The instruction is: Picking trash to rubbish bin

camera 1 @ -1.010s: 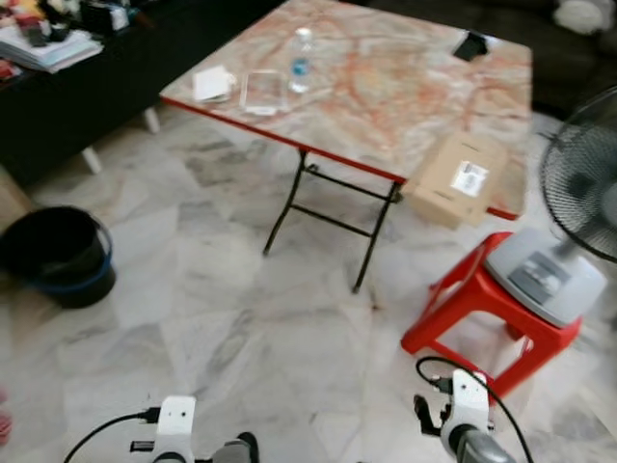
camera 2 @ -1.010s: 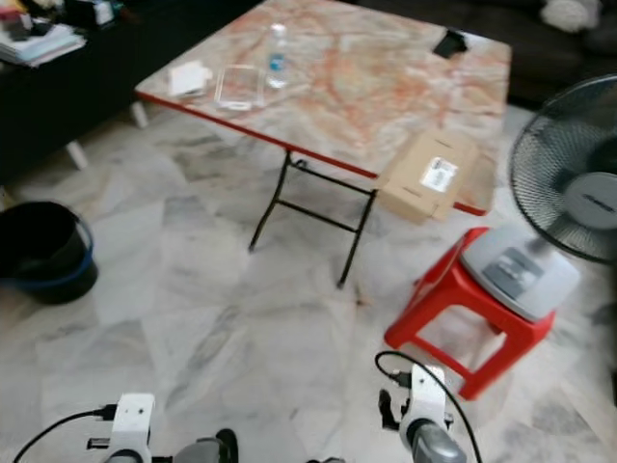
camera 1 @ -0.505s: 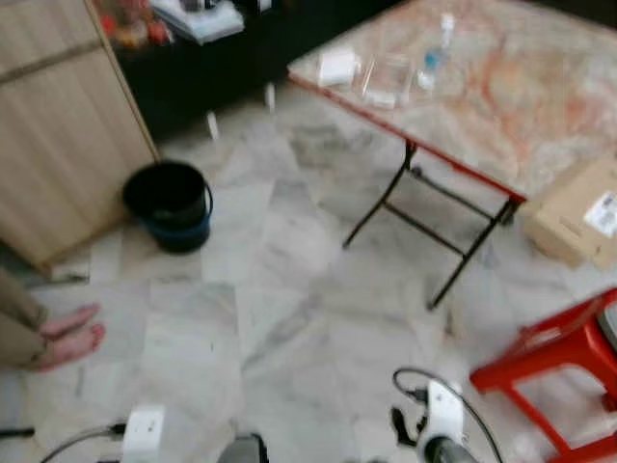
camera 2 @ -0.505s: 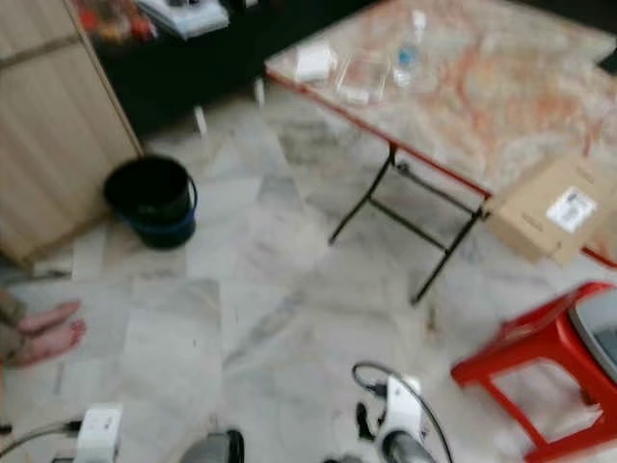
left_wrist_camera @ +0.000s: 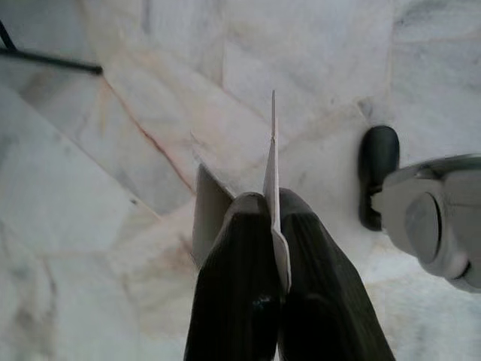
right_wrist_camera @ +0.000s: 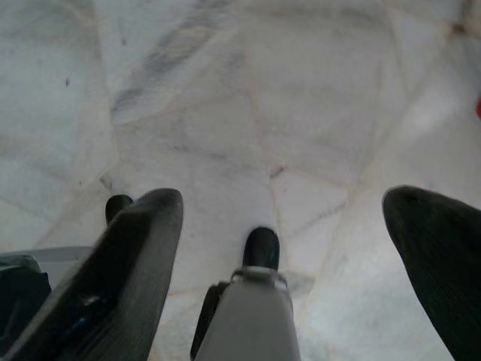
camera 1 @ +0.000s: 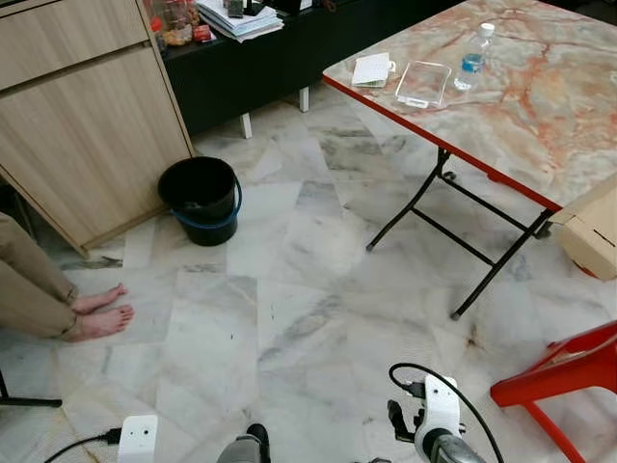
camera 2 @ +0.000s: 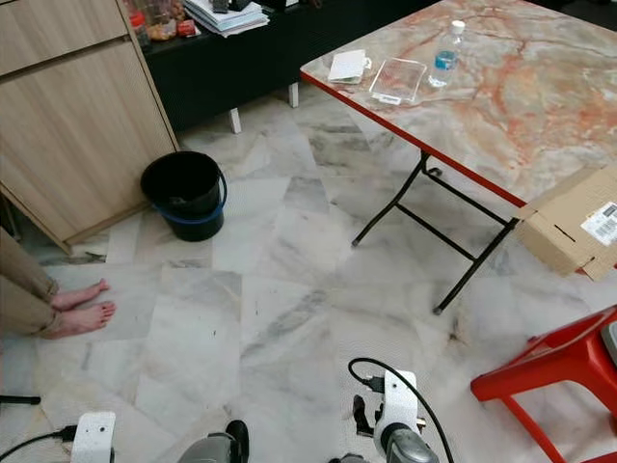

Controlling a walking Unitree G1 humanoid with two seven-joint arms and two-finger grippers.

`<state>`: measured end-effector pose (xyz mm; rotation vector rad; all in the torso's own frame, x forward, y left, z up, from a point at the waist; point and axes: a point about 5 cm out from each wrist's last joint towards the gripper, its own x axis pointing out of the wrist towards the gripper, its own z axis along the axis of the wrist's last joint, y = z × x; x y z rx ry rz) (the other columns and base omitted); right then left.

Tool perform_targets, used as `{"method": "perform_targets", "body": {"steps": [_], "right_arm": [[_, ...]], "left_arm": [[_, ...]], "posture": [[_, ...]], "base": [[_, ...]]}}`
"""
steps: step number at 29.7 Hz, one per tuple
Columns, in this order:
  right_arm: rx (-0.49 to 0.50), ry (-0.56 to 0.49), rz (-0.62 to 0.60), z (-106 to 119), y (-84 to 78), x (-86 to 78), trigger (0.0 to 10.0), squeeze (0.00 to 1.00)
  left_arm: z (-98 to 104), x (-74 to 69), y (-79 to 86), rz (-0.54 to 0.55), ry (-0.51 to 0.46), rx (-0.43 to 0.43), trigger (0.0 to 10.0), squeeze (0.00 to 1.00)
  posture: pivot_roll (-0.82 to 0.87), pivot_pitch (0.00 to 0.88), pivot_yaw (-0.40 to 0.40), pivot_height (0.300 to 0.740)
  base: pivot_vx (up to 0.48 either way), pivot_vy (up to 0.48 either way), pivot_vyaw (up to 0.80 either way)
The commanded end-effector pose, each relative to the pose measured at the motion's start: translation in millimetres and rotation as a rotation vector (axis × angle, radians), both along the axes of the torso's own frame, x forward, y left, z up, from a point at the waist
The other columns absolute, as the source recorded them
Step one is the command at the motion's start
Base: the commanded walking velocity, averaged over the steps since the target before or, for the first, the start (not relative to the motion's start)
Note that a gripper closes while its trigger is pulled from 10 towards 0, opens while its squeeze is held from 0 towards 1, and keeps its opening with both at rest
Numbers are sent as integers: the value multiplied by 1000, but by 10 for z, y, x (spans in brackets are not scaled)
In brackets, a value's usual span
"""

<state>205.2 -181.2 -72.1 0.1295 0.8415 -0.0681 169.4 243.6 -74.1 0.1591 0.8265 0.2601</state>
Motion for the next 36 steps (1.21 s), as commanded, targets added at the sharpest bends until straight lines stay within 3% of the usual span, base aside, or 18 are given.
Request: {"method": "perform_targets", "body": {"steps": [1,8,21,36], "right_arm": [[8,18,8,-30,30,-47,10000,0],[14,28,-6,-54,8,-98,10000,0],[11,16,16,-15,23,-19,10000,0],[18,8,-8,4,32,21,10000,0]], "left_arm": [[-76,-166,12,17,56,-9,10000,0],[-101,-215,6,9,83,3,10000,0],[-30,22,-88,-28,42,1,10000,0],[-70,-106,-15,10,79,12,10000,0]], "posture": [[79,198,-20,740],[72,199,-13,740],[88,199,-41,740],[98,196,-30,740]], "base": [[0,0,800],[227,0,0],[263,0,31],[262,0,427]]}}
